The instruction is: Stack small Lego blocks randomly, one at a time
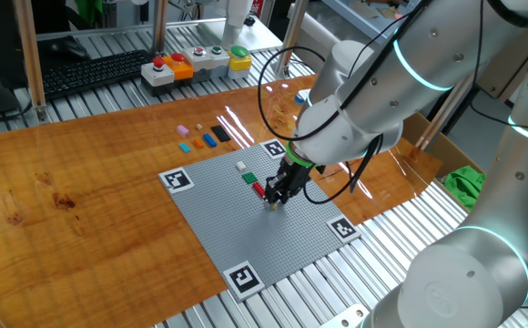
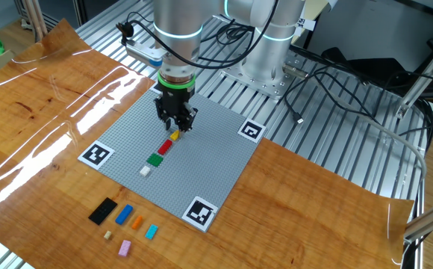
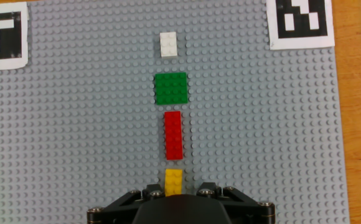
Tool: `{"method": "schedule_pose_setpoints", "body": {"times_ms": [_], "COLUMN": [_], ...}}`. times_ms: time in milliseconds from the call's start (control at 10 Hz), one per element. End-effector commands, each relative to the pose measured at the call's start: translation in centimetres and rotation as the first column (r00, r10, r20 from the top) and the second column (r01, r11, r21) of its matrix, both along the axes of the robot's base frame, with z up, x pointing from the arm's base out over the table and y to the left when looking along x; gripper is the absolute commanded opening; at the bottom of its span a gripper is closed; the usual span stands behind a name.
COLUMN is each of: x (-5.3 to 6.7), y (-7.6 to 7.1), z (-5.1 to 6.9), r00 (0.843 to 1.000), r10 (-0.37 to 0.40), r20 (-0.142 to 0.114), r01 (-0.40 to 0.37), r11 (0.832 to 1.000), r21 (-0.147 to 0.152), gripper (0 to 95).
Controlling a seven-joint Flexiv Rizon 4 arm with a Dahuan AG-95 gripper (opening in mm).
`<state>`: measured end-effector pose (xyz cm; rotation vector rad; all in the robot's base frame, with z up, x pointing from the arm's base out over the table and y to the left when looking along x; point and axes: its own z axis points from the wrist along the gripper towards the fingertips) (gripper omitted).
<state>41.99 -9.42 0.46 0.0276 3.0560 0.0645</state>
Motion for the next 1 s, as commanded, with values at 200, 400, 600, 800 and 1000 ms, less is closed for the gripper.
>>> {"method": "schedule_pose_setpoints", "body": {"times_ms": [200, 400, 600, 800, 1000], "x": [0.01, 0.01, 0.01, 0.0, 0.0], "y": [-0.01, -0.03, -0.08, -0.2, -0.2], "z": [-0.01, -0.02, -0.03, -0.06, -0.06], "r00": [1.0, 1.0, 1.0, 1.0, 1.0], "r10": [-0.002, -0.003, -0.005, -0.007, -0.012], "r20": [0.001, 0.002, 0.005, 0.005, 0.004], "r01": [0.002, 0.003, 0.005, 0.007, 0.012], "r11": [1.0, 1.0, 1.0, 1.0, 1.0], "r21": [0.003, 0.003, 0.004, 0.005, 0.007], "gripper": [38.0, 38.0, 38.0, 38.0, 38.0]}}
